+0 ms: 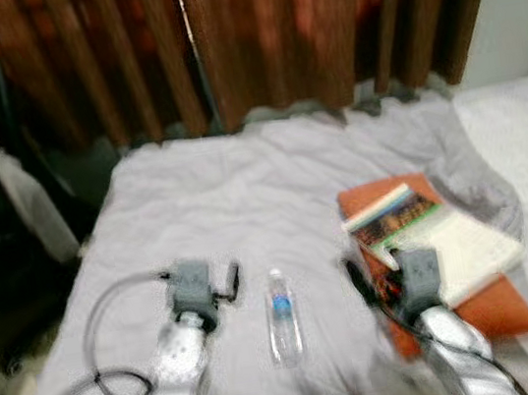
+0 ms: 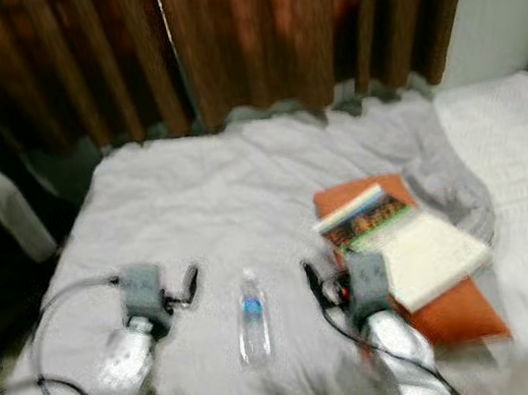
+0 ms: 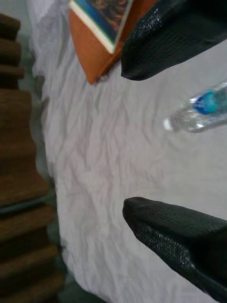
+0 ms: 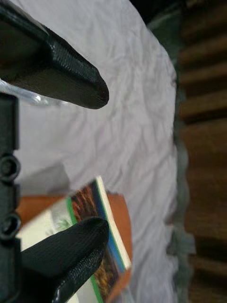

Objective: Clean up the room

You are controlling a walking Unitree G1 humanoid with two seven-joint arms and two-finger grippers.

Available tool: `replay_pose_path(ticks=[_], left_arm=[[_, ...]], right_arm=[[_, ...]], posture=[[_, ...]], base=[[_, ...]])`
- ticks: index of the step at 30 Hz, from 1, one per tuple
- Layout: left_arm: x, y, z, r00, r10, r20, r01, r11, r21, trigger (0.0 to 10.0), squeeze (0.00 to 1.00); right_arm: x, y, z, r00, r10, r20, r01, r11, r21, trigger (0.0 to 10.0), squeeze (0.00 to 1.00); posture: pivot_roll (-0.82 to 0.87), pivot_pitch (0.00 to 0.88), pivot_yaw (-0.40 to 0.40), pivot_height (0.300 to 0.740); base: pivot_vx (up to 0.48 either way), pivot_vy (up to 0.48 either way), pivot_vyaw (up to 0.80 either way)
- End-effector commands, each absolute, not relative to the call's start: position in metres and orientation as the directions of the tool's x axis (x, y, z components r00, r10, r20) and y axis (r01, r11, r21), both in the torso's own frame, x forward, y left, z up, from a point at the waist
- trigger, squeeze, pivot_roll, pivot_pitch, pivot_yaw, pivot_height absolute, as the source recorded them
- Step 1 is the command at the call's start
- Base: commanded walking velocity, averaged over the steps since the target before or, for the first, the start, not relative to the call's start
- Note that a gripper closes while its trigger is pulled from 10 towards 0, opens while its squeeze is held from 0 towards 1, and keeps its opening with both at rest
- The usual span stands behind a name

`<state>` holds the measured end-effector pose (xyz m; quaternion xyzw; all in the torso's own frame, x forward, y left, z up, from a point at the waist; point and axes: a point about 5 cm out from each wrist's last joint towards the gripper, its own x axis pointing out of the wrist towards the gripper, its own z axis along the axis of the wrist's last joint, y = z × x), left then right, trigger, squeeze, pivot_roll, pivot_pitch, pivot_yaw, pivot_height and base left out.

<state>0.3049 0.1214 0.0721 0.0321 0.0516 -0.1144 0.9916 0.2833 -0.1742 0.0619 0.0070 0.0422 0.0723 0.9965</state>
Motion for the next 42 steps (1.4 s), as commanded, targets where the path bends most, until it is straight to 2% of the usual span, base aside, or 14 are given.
replay_pose_path(ticks=[1, 8, 19, 24, 30, 33, 37, 42], left_arm=[[0.308, 0.134, 0.072, 0.973, -0.189, -0.130, 0.200, 0.977, 0.076, 10.0, 0.00], [0.308, 0.134, 0.074, 0.975, -0.197, -0.105, 0.206, 0.975, 0.079, 10.0, 0.00], [0.310, 0.129, 0.071, 0.969, -0.219, -0.115, 0.230, 0.970, 0.086, 10.0, 0.00], [0.323, 0.141, 0.065, 0.971, -0.175, -0.164, 0.190, 0.978, 0.082, 10.0, 0.00], [0.335, 0.154, 0.069, 0.976, -0.113, -0.184, 0.130, 0.988, 0.080, 10.0, 0.00], [0.333, 0.157, 0.082, 0.987, -0.119, -0.109, 0.127, 0.989, 0.073, 10.0, 0.00], [0.291, 0.156, 0.097, 0.991, -0.136, -0.011, 0.137, 0.990, 0.033, 10.0, 0.00], [0.255, 0.160, 0.094, 0.993, -0.106, -0.050, 0.107, 0.994, 0.016, 10.0, 0.00]], right_arm=[[0.284, -0.165, 0.066, 0.984, 0.166, -0.062, -0.164, 0.986, 0.036, 10.0, 0.00], [0.282, -0.166, 0.064, 0.985, 0.161, -0.064, -0.160, 0.987, 0.033, 10.0, 0.00], [0.279, -0.166, 0.063, 0.985, 0.161, -0.065, -0.159, 0.987, 0.035, 10.0, 0.00], [0.275, -0.167, 0.064, 0.983, 0.169, -0.068, -0.168, 0.985, 0.026, 10.0, 0.00], [0.271, -0.168, 0.065, 0.982, 0.177, -0.070, -0.177, 0.984, 0.013, 10.0, 0.00], [0.271, -0.169, 0.070, 0.984, 0.171, -0.058, -0.171, 0.985, 0.017, 10.0, 0.00], [0.259, -0.176, 0.088, 0.987, 0.160, -0.007, -0.160, 0.986, 0.036, 10.0, 0.00], [0.242, -0.181, 0.085, 0.986, 0.162, -0.042, -0.159, 0.986, 0.057, 10.0, 0.00]], posture=[[-0.03, 0.027, 0.038, 0.740], [-0.04, 0.021, 0.042, 0.740], [-0.04, 0.019, 0.047, 0.740], [-0.06, 0.034, 0.041, 0.740], [-0.08, 0.037, 0.046, 0.740], [-0.09, 0.030, 0.061, 0.740], [-0.06, 0.040, 0.064, 0.740], [-0.02, 0.045, 0.039, 0.740]], base=[[0.000, 0.000, 0.00], [0.000, -0.037, 0.00], [0.000, -0.469, 0.00], [0.119, -0.412, 0.00], [0.129, 0.000, 0.00], [0.000, 0.000, 0.00], [0.000, 0.000, 0.00], [0.000, 0.000, 0.00]])
